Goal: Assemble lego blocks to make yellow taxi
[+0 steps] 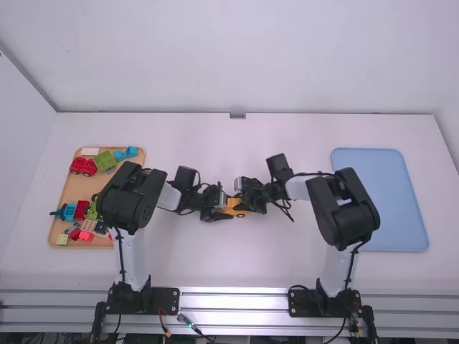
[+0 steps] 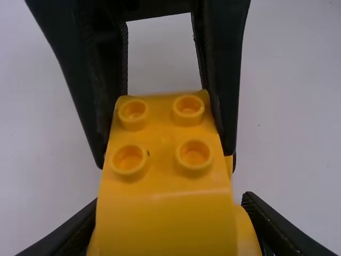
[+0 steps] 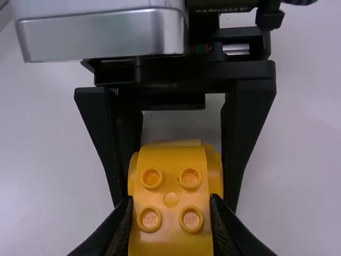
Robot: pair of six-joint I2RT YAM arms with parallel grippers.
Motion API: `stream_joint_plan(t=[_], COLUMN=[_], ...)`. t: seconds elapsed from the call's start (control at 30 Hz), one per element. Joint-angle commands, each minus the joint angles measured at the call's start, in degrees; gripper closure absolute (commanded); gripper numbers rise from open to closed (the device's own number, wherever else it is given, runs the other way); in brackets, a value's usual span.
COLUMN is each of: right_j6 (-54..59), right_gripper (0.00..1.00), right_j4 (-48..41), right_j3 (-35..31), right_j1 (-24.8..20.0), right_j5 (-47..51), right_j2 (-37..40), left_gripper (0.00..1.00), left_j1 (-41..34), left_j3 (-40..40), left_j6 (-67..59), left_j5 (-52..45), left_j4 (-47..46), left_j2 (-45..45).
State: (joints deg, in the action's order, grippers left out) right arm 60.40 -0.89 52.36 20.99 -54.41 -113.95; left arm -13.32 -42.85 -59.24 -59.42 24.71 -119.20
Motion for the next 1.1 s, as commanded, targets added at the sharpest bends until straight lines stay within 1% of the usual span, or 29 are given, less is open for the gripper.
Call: stream_joint_plan(t=[0.0, 0.33, 0.43, 0.47, 0.53, 0.57, 0.7, 0.93, 1.07], right_j6=[-2.03, -0.46, -0.59, -0.59, -0.57, -0.59, -0.57, -0.61, -0.57], right_gripper=[1.0, 1.0, 1.0, 0.97, 0.88, 0.86, 0.77, 0.73, 0.69], right_j4=[-0.87, -0.92, -0.9, -0.85, -0.79, -0.63, -0.44, 0.2, 0.66], right_j3=[-1.77, -2.6, -2.56, -2.56, -2.51, -2.51, -2.51, -2.51, -2.51], right_j1=[2.82, 2.62, 2.71, 2.69, 2.64, 2.62, 2.64, 2.62, 2.62], right_j5=[9.27, 10.08, 10.8, 10.69, 9.92, 9.38, 9.25, 9.22, 7.65], right_j2=[-1.9, -1.9, -1.9, -1.9, -1.88, -1.88, -1.88, -1.88, -1.86], left_gripper=[0.62, 0.62, 0.65, 0.68, 0.73, 0.74, 0.73, 0.73, 0.73], left_j1=[-0.57, -0.57, -0.57, -0.59, -0.55, -0.57, -0.57, -0.55, -0.57], left_j3=[0.87, -0.04, -0.2, -0.28, -0.31, -0.24, -0.28, -0.26, -0.26], left_j6=[-1.9, -1.9, -1.9, -1.9, -1.84, -1.9, -1.66, -1.68, -1.68], left_j5=[3.34, 3.39, 3.39, 3.45, 3.5, 3.52, 3.52, 3.54, 3.56], left_j4=[-0.26, -1.68, -1.99, -2.23, -2.23, -2.14, -2.29, -2.21, -2.23], left_j2=[-1.57, -1.57, -1.57, -1.57, -1.57, -1.57, -1.57, -1.57, -1.57])
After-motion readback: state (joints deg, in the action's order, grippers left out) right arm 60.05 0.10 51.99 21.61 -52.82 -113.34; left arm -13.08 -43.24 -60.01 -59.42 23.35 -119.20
